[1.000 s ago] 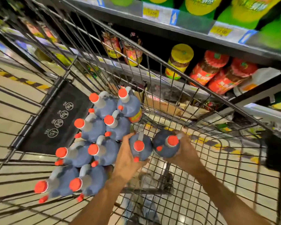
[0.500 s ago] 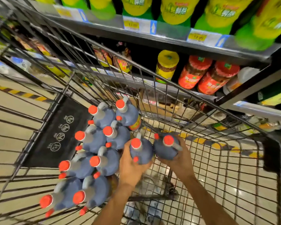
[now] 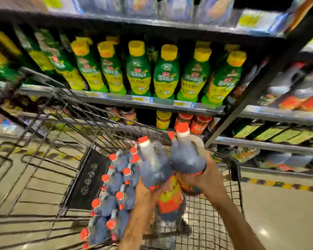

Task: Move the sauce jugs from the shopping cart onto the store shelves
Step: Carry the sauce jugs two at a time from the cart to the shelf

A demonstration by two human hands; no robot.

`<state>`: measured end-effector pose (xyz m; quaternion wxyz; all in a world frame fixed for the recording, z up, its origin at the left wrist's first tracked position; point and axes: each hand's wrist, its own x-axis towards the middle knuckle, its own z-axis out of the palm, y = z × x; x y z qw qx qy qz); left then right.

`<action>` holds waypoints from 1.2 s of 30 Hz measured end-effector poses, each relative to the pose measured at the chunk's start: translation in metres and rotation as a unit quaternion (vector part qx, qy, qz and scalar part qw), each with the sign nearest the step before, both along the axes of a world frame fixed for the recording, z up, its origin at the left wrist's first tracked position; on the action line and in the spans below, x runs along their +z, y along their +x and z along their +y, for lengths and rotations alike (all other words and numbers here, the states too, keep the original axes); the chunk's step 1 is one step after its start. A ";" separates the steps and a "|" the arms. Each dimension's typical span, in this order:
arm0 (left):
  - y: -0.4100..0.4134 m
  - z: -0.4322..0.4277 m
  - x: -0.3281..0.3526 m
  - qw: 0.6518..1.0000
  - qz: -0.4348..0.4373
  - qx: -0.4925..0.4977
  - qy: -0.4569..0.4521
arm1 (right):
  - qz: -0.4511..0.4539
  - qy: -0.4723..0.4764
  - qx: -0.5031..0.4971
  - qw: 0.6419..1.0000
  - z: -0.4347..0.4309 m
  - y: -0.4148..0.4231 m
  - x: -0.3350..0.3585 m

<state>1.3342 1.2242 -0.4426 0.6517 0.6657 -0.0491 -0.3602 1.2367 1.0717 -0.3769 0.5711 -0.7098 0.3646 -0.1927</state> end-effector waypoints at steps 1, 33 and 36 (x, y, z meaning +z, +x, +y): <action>0.003 0.002 0.019 1.000 0.021 -0.004 -0.019 | 0.004 -0.012 -0.012 1.000 0.005 -0.002 0.018; -0.102 -0.003 0.335 0.889 -0.150 -0.297 -0.315 | -0.241 -0.100 -0.249 0.932 0.112 -0.194 0.280; -0.132 -0.013 0.338 0.887 -0.161 -0.300 -0.313 | -0.260 -0.092 -0.260 0.925 0.109 -0.226 0.281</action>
